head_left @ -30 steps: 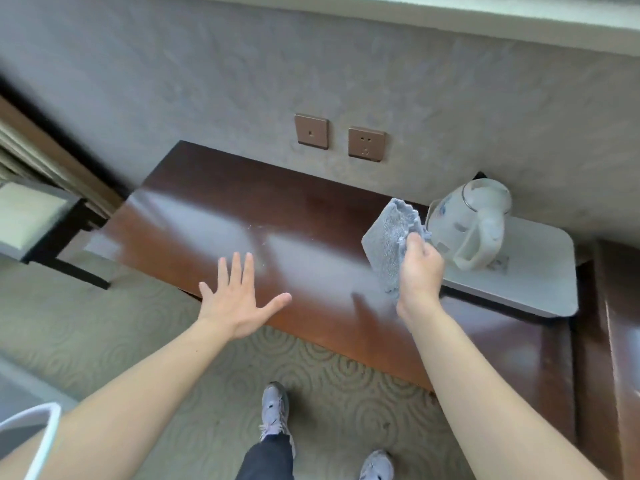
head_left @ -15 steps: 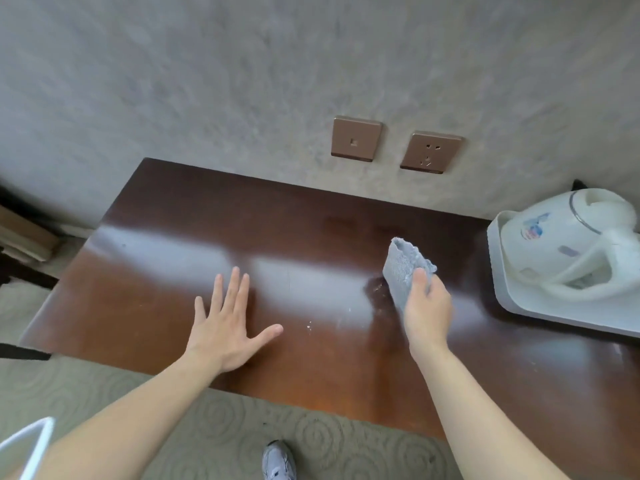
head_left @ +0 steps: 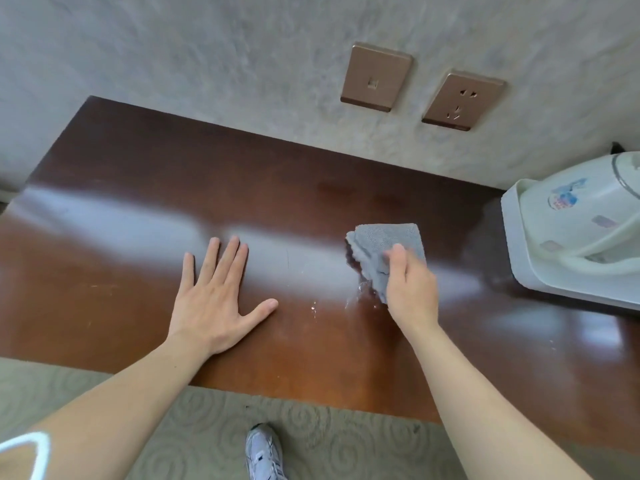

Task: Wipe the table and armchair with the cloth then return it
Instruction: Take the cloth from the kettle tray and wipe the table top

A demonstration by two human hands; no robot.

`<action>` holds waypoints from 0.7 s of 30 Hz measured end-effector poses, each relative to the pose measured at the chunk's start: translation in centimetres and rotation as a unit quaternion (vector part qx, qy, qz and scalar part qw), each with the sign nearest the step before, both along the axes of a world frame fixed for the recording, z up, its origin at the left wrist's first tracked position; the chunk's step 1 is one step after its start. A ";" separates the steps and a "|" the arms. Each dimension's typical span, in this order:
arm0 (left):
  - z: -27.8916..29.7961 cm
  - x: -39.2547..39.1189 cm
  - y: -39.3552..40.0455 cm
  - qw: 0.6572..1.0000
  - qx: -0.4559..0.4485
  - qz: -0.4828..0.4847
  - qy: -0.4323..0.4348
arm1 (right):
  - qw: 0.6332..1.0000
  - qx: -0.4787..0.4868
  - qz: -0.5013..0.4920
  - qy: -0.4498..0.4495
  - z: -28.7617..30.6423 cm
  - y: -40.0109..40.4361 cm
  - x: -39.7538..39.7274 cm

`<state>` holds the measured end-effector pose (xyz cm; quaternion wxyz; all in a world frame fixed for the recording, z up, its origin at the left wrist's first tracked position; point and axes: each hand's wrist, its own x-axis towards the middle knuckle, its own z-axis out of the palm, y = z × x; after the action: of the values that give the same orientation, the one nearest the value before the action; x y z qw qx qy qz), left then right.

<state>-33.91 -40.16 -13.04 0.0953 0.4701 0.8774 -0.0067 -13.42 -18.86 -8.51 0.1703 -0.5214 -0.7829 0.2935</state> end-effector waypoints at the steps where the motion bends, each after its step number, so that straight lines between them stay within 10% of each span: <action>1: -0.1 0.0 -0.1 1.000 0.007 0.002 0.002 | 1.000 0.000 0.021 -0.004 -0.6 -0.3 -0.1; 11: -0.2 0.0 0.1 0.998 0.042 0.031 0.026 | 0.961 0.070 0.087 -0.251 -4.5 3.0 -1.7; 21: 0.1 0.0 0.2 0.998 0.029 0.041 0.022 | 0.952 0.072 0.166 -0.248 -3.9 -1.2 0.6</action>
<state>-33.91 -39.99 -12.92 0.0622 0.4357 0.8979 0.0121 -12.83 -20.11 -12.40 -0.0433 -0.4267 -0.8950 0.1223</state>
